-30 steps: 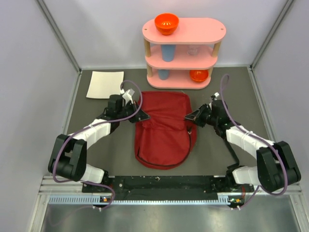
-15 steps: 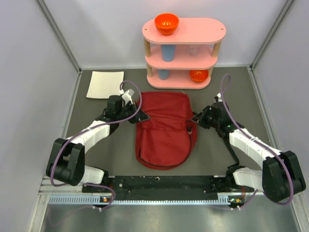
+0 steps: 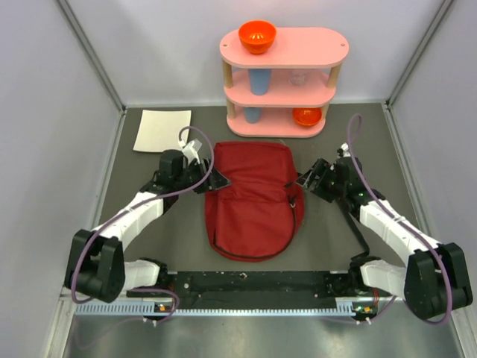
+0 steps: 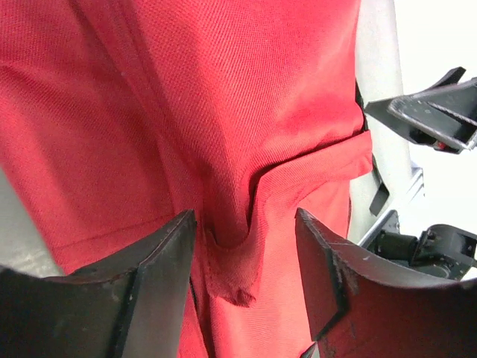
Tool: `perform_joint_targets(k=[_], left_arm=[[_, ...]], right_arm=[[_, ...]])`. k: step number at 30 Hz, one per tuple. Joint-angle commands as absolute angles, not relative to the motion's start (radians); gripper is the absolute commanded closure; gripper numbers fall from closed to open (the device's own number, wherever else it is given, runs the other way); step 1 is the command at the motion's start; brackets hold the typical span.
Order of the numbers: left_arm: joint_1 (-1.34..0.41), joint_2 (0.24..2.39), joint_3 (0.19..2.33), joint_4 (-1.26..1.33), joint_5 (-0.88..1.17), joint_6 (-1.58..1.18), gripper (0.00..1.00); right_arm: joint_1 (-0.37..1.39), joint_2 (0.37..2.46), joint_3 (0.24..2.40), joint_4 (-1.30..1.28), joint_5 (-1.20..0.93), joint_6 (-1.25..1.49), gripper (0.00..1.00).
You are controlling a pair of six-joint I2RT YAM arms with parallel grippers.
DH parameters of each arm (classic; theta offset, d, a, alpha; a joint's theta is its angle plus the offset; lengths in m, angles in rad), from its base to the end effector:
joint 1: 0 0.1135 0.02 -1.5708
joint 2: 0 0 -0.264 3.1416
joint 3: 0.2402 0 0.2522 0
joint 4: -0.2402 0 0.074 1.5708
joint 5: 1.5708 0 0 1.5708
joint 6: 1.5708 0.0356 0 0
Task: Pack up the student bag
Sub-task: Adjust the student bag at the center of the board.
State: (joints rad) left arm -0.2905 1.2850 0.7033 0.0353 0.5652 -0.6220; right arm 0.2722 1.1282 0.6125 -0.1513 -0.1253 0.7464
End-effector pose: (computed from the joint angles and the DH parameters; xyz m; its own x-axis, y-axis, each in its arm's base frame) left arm 0.2553 -0.0962 0.2283 -0.8010 -0.2741 -0.5322 0.2628 0.6378 -0.7240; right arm 0.2256 0.0676 0.2158 -0.6828 0.5089 -0.5243 0.1393 0.7951 0.5902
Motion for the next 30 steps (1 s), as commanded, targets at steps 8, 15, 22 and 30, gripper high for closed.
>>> perform_joint_targets(k=[8,15,22,30], left_arm=[[-0.290,1.169,0.618,-0.101,0.489,-0.457,0.27],[-0.296,1.247,0.436,0.080,0.541,-0.551,0.28],[-0.298,1.330,0.422,0.216,0.590,-0.598,0.48],[-0.302,1.446,0.613,0.325,0.653,-0.641,0.46]], right_arm=[[0.321,1.204,0.520,0.030,-0.496,0.775,0.16],[0.347,1.319,0.515,0.047,-0.526,0.749,0.32],[0.347,1.351,0.543,0.078,-0.439,0.804,0.78],[0.296,1.279,0.609,0.049,-0.324,0.793,0.76]])
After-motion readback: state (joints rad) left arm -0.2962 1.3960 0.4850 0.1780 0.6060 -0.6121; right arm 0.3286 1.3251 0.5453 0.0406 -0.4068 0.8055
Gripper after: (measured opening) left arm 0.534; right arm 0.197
